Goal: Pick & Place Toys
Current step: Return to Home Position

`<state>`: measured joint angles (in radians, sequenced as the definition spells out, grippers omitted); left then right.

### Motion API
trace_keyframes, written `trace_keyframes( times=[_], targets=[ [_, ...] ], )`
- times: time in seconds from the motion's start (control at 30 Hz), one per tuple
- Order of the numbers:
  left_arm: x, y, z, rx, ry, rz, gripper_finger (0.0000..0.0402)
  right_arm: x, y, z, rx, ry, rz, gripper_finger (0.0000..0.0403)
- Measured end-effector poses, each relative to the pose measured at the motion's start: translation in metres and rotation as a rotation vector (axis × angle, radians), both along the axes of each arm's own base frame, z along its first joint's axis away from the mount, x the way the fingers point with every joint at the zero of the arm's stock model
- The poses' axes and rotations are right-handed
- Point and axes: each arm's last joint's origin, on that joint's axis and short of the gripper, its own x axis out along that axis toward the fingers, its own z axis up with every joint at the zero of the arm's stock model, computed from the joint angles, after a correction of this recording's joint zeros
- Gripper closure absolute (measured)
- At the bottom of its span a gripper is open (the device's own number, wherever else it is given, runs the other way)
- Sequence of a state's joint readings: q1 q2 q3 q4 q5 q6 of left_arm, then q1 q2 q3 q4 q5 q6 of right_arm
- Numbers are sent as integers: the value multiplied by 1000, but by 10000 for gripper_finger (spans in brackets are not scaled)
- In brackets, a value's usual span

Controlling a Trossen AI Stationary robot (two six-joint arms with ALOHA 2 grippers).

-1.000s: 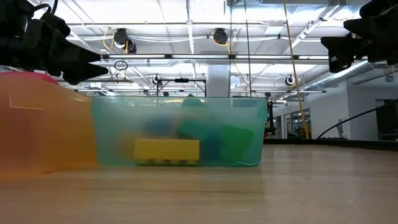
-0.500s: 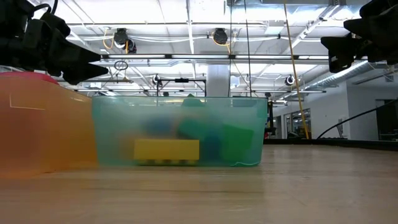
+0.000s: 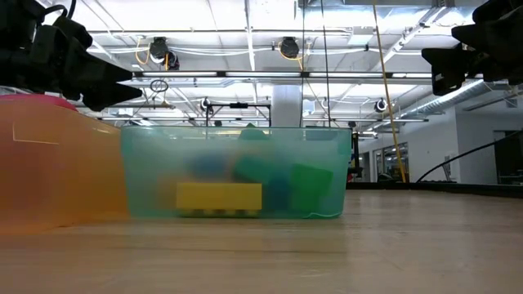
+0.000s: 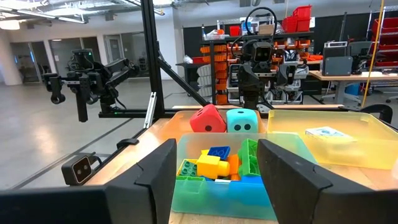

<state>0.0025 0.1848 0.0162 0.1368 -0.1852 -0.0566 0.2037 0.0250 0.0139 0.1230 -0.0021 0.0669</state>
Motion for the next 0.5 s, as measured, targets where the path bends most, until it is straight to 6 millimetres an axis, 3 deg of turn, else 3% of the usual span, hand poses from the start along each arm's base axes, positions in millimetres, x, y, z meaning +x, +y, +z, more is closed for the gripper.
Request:
trace_keyframes(
  times=[0.5],
  targets=[
    [0, 0, 0, 0, 0, 0, 64, 0, 0, 0, 0, 0, 0, 213]
  ],
)
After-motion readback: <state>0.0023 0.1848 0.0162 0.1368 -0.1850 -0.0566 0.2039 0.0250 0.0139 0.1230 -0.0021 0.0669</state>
